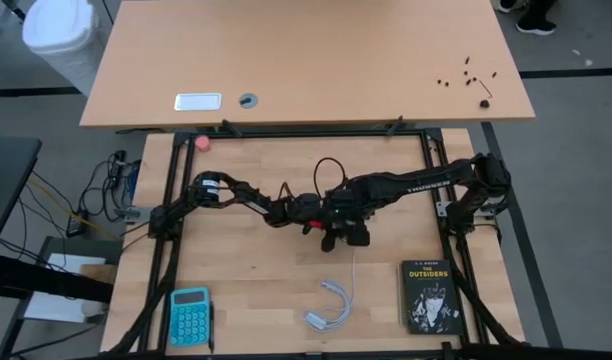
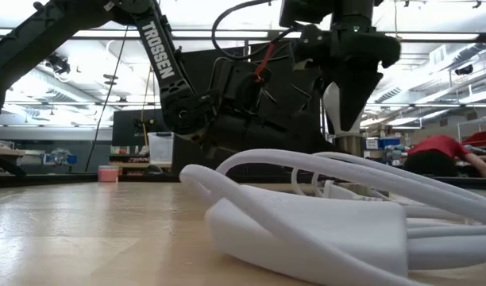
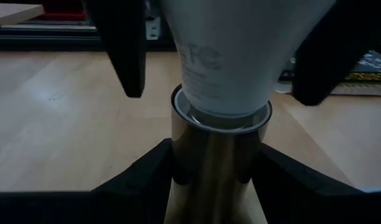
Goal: Screw lightbulb
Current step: Insert the white lightbulb into the silver lamp
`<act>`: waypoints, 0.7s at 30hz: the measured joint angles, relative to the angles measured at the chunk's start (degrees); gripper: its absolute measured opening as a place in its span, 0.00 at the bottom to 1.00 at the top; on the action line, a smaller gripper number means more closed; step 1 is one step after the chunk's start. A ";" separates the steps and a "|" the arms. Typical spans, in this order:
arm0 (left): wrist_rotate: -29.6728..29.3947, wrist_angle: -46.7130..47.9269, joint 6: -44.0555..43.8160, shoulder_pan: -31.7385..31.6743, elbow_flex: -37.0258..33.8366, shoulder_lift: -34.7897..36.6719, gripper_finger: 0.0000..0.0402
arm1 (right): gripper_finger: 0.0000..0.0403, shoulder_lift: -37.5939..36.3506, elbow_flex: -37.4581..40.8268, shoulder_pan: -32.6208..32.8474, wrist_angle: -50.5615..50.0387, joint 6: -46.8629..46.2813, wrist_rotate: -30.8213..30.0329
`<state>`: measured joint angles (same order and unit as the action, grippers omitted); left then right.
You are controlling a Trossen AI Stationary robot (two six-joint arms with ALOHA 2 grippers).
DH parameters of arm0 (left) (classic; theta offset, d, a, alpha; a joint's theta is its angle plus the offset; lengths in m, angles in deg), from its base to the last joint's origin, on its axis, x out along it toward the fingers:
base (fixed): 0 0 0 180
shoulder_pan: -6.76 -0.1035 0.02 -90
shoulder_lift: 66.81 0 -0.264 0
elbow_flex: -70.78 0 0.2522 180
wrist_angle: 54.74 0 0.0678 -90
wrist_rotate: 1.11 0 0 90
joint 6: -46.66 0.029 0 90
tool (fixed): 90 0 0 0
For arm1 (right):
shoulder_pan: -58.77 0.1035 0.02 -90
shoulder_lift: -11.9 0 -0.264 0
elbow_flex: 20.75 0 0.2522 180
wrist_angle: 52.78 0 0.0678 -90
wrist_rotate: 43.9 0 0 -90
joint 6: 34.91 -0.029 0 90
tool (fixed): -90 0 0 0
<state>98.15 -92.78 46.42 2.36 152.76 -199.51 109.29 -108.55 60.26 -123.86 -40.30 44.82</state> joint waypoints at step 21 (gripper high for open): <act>-9.64 0.26 -0.25 2.16 0.04 0.07 0.51 | 0.68 -0.01 0.10 -3.63 0.79 -7.02 1.53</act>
<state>88.51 -92.51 46.17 4.52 152.81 -199.44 109.28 -108.44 56.63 -123.08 -47.32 46.36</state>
